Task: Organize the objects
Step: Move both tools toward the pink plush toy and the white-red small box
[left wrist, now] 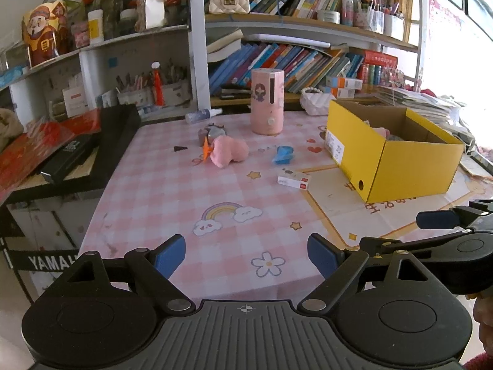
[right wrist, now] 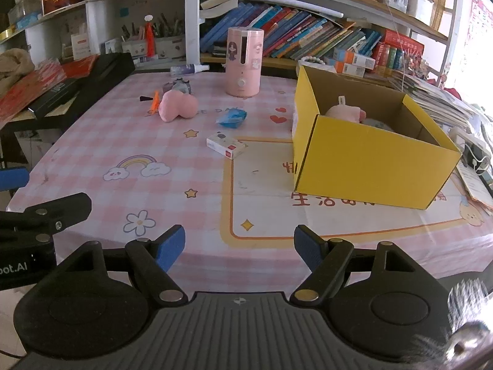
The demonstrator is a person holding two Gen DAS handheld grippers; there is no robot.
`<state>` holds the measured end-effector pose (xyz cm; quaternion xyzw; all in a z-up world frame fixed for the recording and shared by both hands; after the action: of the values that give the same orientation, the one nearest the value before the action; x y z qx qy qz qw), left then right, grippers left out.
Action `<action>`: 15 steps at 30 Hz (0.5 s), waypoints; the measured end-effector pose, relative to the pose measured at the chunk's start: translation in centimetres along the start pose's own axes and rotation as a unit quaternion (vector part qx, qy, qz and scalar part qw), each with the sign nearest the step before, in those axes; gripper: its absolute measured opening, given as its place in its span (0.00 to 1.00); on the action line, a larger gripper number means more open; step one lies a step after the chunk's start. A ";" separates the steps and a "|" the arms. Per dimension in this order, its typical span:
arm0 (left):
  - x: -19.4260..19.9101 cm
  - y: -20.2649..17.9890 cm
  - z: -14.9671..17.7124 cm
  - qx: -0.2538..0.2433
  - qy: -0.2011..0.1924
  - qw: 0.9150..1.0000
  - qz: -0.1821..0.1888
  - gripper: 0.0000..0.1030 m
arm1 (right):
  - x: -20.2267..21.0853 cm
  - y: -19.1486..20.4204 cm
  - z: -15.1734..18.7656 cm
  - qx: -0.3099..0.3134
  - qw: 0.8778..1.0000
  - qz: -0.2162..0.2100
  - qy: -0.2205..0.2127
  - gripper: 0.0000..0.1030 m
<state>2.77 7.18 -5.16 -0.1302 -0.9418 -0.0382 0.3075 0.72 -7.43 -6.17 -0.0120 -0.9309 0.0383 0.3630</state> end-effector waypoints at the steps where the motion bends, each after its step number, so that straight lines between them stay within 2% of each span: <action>1: -0.1 0.1 0.1 0.002 0.002 1.000 -0.001 0.86 | -0.1 0.1 0.0 0.001 1.000 -0.001 0.001 0.74; 15: -3.2 1.8 -1.2 0.020 0.015 0.999 -0.021 0.86 | -3.6 1.1 -2.3 0.019 0.999 -0.025 0.006 0.74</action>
<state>6.39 8.05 -6.09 -0.1035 -0.9403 -0.0277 0.3230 4.94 -6.36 -6.97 0.0183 -0.9278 0.0464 0.3697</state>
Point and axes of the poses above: each gripper's, at about its wrist camera, not at the fingertips, and x roughly against the way its jaws point, y to its left, z to its underside, the point moved 7 cm from there along -x, roughly the way its jaws point, and after that the axes turned 3 degrees about z, right-handed, at the moved point
